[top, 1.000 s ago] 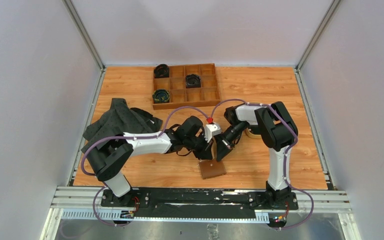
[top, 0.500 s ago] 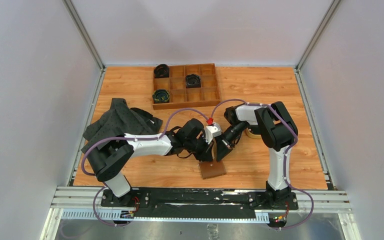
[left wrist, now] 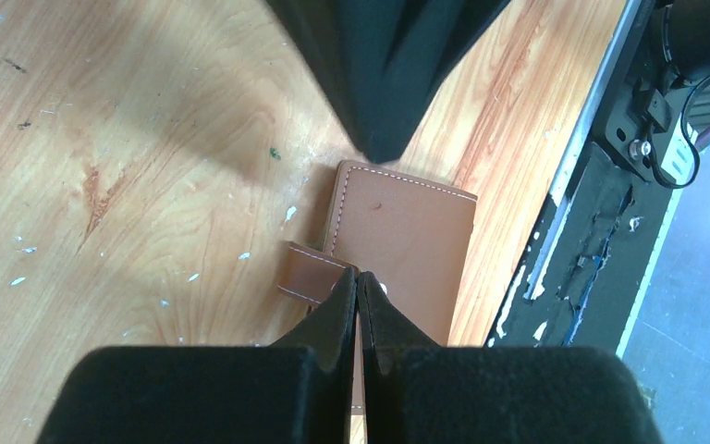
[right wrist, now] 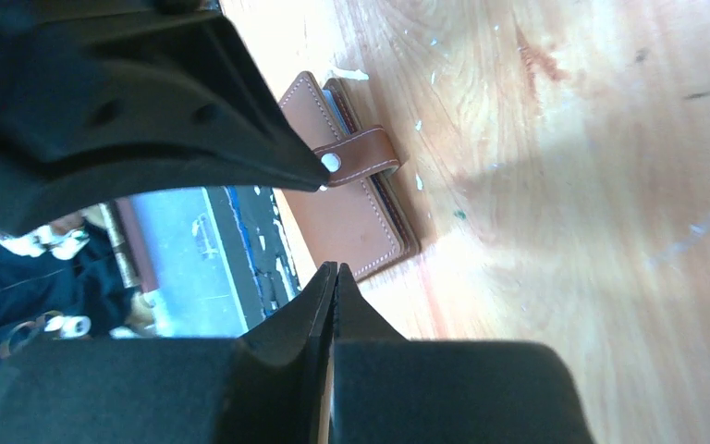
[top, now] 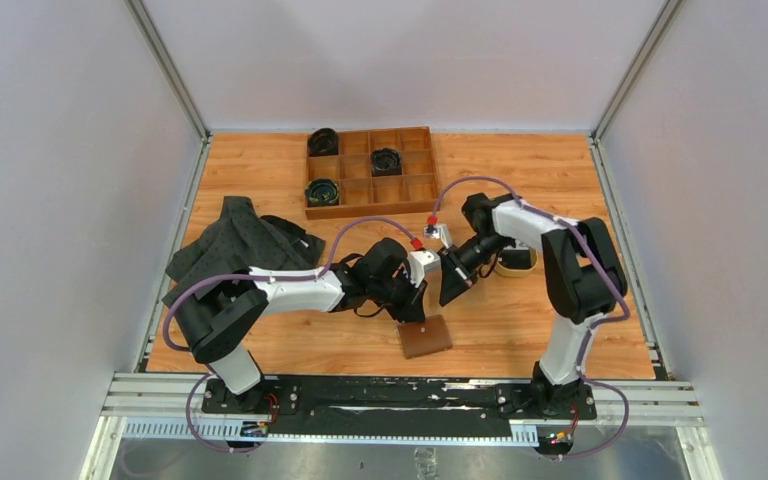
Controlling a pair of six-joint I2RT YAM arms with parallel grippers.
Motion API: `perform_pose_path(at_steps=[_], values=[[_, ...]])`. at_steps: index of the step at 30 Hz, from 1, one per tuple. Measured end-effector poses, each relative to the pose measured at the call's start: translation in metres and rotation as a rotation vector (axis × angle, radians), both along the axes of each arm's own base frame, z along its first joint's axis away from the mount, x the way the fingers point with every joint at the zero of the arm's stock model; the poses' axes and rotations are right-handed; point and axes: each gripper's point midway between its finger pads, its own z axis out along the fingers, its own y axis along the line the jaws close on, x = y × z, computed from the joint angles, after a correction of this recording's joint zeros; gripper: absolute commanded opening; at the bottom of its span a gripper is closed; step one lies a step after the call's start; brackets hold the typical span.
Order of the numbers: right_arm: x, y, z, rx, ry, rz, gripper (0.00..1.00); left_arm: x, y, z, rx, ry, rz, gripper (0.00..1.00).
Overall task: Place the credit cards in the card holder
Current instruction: Close the card holder at the center of the board.
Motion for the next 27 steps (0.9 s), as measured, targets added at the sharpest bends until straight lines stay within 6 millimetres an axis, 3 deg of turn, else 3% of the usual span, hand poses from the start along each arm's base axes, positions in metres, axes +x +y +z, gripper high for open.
perform_pose_path(at_steps=[5, 10, 11, 14, 16, 18, 23, 27], values=[[0.017, -0.012, 0.034, 0.077, -0.175, -0.022, 0.00, 0.000, 0.000, 0.000, -0.002, 0.002, 0.003, 0.00], [0.015, -0.017, 0.065, 0.141, -0.359, 0.016, 0.02, 0.000, 0.000, 0.000, -0.002, 0.004, 0.005, 0.00], [0.012, -0.018, 0.074, 0.162, -0.417, 0.032, 0.07, 0.000, 0.000, 0.000, -0.002, 0.005, 0.007, 0.00], [0.003, -0.021, 0.090, 0.215, -0.564, 0.076, 0.37, 0.000, 0.001, -0.001, -0.003, 0.007, 0.007, 0.00], [-0.007, -0.023, 0.098, 0.282, -0.700, 0.137, 0.51, 0.000, 0.001, -0.001, -0.003, 0.007, 0.008, 0.00], [-0.022, -0.025, 0.097, 0.348, -0.833, 0.225, 0.58, 0.001, 0.002, -0.002, -0.004, 0.007, 0.012, 0.00], [-0.061, -0.022, 0.066, 0.420, -0.981, 0.469, 0.55, 0.002, 0.002, -0.001, -0.006, 0.012, 0.016, 0.00], [-0.069, -0.018, 0.036, 0.397, -1.027, 0.606, 0.54, 0.002, 0.002, -0.001, -0.007, 0.014, 0.018, 0.00]])
